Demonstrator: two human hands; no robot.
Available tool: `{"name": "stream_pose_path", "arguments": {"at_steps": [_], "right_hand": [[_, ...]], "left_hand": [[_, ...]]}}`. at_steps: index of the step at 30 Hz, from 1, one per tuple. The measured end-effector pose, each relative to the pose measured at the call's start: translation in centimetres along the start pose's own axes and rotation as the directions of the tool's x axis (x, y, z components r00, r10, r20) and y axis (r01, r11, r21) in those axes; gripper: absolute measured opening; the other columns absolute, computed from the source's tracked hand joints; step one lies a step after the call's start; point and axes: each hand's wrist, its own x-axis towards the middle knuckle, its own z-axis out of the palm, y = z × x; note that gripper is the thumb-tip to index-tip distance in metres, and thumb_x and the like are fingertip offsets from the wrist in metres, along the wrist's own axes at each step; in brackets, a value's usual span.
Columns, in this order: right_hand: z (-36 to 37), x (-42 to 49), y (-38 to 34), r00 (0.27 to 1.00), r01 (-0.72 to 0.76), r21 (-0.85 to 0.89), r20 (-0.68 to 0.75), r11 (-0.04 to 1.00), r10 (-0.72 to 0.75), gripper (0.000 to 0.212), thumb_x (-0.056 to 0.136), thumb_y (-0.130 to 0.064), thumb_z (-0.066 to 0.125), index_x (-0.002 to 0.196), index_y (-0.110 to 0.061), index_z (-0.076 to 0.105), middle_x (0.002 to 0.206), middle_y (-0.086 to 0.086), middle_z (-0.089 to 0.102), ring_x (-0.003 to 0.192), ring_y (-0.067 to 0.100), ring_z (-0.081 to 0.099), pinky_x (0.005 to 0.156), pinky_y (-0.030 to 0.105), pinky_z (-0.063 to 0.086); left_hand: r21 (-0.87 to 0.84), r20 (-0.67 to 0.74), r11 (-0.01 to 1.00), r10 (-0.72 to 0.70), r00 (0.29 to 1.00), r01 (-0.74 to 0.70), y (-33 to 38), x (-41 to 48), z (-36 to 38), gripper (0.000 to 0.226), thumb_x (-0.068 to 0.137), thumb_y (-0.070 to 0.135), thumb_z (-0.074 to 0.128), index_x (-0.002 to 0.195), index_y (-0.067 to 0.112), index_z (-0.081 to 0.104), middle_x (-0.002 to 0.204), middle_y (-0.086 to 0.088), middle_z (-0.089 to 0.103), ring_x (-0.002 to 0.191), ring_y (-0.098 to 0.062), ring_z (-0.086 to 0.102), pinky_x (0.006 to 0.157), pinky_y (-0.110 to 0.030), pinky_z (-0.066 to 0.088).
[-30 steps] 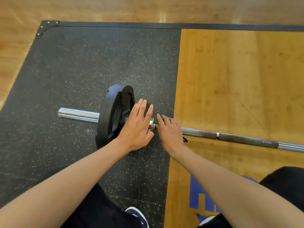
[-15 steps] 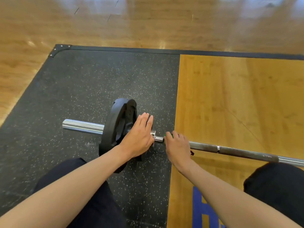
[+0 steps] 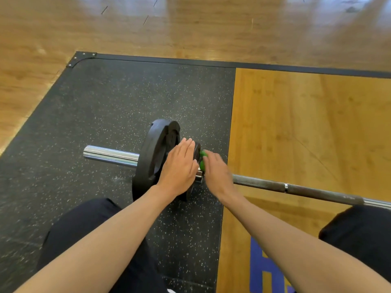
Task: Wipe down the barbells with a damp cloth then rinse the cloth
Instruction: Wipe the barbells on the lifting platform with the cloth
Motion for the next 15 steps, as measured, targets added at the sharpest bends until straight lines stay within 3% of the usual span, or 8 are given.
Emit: {"name": "stream_pose_path", "arguments": {"at_steps": [3,6,8,9,12,15], "right_hand": [[2.0,-0.1,-1.7,1.0,0.024,-0.105,-0.008,0.994,-0.025,0.038,0.109,-0.023,0.035,0.14,-0.01,0.053,0.141,0.009,0.055,0.12,0.029,0.056,0.1,0.041,0.047],[1.8,2.0,-2.2,0.982,-0.176,-0.18,0.039,0.968,0.186,0.031,0.106,-0.024,0.034,0.113,-0.013,0.062,0.118,0.009,0.064,0.098,0.03,0.062,0.077,0.04,0.047],[0.9,3.8,-2.6,0.93,-0.314,-0.164,0.143,0.935,0.338,0.031,0.102,-0.023,0.035,0.103,-0.013,0.065,0.11,0.011,0.068,0.093,0.032,0.062,0.072,0.039,0.044],[0.8,4.0,-2.6,0.927,-0.319,-0.17,0.149,0.932,0.345,0.03,0.102,-0.022,0.036,0.103,-0.013,0.065,0.111,0.011,0.068,0.093,0.031,0.062,0.073,0.038,0.045],[2.5,0.6,-2.1,0.996,-0.086,-0.245,0.007,0.966,0.09,0.031,0.104,-0.018,0.041,0.129,-0.011,0.058,0.136,0.011,0.058,0.113,0.03,0.06,0.091,0.039,0.048],[4.1,-3.0,-0.2,0.992,0.074,-0.304,-0.075,0.95,-0.102,0.053,0.102,-0.011,0.047,0.154,-0.009,0.037,0.16,0.015,0.035,0.139,0.034,0.044,0.116,0.044,0.037]], "left_hand": [[0.015,0.011,1.0,-0.027,1.0,0.027,-0.4,-0.3,-0.1,0.068,0.099,0.037,0.014,0.157,0.002,0.025,0.162,-0.013,0.03,0.153,-0.025,0.019,0.125,-0.038,0.018],[0.06,0.017,0.998,-0.032,0.999,0.031,-0.4,-0.4,-0.2,0.067,0.1,0.036,0.013,0.158,0.004,0.022,0.163,-0.011,0.027,0.154,-0.026,0.017,0.124,-0.041,0.022],[0.076,0.04,0.997,-0.034,0.999,0.031,-0.3,-0.4,-0.2,0.068,0.099,0.036,0.012,0.158,0.004,0.022,0.163,-0.01,0.027,0.154,-0.025,0.017,0.123,-0.042,0.023],[0.082,0.05,0.996,-0.038,0.998,0.033,-0.4,-0.3,-0.1,0.068,0.098,0.036,0.012,0.158,0.005,0.022,0.163,-0.01,0.027,0.153,-0.025,0.017,0.123,-0.042,0.023],[0.077,0.058,0.997,-0.034,0.998,0.03,-0.5,-0.1,0.3,0.067,0.098,0.035,0.013,0.157,0.004,0.024,0.162,-0.011,0.03,0.153,-0.024,0.02,0.123,-0.041,0.023],[0.076,0.067,0.997,-0.022,0.997,0.017,-0.5,-0.2,0.5,0.068,0.098,0.035,0.01,0.158,0.005,0.023,0.163,-0.011,0.028,0.153,-0.022,0.02,0.124,-0.04,0.022]]}}
